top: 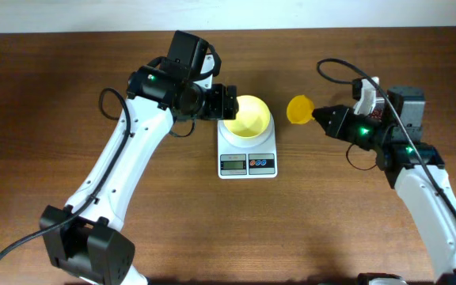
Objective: Scoop item into bowl and weigh 50g on scale
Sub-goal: 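Open the left gripper, releasing the scoop to the right gripper, then lower the left gripper to the scale's button panel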
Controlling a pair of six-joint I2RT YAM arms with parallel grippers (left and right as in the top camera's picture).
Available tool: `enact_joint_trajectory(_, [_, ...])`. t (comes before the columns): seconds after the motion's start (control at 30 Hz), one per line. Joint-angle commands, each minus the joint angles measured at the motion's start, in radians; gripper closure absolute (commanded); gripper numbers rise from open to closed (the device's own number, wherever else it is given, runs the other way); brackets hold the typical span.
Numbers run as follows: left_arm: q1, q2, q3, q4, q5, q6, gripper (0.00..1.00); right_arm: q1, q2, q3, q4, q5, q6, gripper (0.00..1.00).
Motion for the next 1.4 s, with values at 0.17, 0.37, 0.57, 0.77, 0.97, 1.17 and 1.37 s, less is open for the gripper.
enact_joint_trajectory(0.17, [-0.100,-0.021,0.016,-0.025,0.000,-0.078,1.00,0.002,-0.096,0.084,-0.071,0.145,-0.008,0.96])
enact_joint_trajectory(0.37, [-0.235,-0.021,-0.044,-0.024,-0.142,-0.344,1.00,-0.032,-0.098,0.084,-0.105,0.145,-0.008,0.96])
enact_joint_trajectory(0.57, [-0.359,-0.020,-0.100,-0.010,-0.263,-0.403,1.00,-0.077,-0.098,0.084,-0.146,0.145,-0.035,0.96])
enact_joint_trajectory(0.77, [-0.437,0.043,-0.101,-0.006,-0.430,-0.674,1.00,-0.076,-0.098,0.084,-0.146,0.145,-0.035,0.96])
enact_joint_trajectory(0.97, [-0.474,0.220,-0.101,-0.007,-0.446,-0.743,1.00,-0.076,-0.098,0.084,-0.153,0.145,-0.039,0.96])
enact_joint_trajectory(1.17, [-0.487,0.323,-0.101,-0.001,-0.446,-0.745,1.00,-0.076,-0.098,0.084,-0.153,0.145,-0.037,0.96])
enact_joint_trajectory(1.37, [-0.488,0.327,-0.101,0.048,-0.455,-0.746,1.00,-0.074,-0.098,0.084,-0.154,0.145,-0.030,0.96])
